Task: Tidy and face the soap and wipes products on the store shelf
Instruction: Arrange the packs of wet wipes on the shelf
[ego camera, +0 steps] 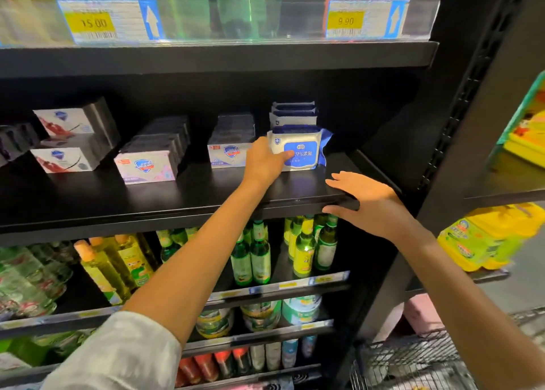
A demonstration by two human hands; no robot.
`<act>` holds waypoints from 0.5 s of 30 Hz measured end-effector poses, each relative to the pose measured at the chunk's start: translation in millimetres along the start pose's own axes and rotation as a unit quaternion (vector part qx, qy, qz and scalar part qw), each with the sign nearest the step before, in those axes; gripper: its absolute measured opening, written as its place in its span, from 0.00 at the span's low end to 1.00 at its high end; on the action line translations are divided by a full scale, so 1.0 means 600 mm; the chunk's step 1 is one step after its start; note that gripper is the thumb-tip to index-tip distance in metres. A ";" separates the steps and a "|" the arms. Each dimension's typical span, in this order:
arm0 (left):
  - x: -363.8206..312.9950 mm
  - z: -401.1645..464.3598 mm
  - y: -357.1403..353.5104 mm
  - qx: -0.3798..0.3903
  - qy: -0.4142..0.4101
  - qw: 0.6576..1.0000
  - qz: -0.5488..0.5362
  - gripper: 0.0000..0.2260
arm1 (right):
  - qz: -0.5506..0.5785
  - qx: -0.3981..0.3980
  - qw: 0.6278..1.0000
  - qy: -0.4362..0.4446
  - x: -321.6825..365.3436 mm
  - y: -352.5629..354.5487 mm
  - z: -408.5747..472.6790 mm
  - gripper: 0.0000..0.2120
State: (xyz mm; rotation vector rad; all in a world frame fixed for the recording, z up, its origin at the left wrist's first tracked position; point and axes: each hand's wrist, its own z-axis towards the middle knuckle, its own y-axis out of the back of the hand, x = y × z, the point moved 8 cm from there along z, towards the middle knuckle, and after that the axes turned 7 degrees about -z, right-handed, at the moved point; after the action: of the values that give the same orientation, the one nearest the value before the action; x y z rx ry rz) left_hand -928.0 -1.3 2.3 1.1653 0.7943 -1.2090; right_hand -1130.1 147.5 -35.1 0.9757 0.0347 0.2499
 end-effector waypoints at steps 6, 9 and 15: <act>0.025 0.053 -0.036 -0.008 0.040 0.999 -0.020 0.20 | 0.006 0.024 1.000 -0.013 -0.006 -0.004 0.006 0.39; 0.030 0.068 -0.043 -0.011 0.054 0.998 -0.022 0.20 | -0.012 0.077 0.996 -0.041 -0.011 -0.008 0.008 0.43; 0.023 0.076 -0.048 -0.010 0.031 0.999 -0.012 0.22 | -0.020 0.113 0.991 -0.067 -0.014 -0.013 0.008 0.47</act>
State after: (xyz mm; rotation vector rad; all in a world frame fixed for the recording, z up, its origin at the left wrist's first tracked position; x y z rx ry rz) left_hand -958.2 -47.7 -5.8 1.1850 0.8665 -1.1876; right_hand -1135.9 137.6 -39.3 1.2149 -0.0415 0.1445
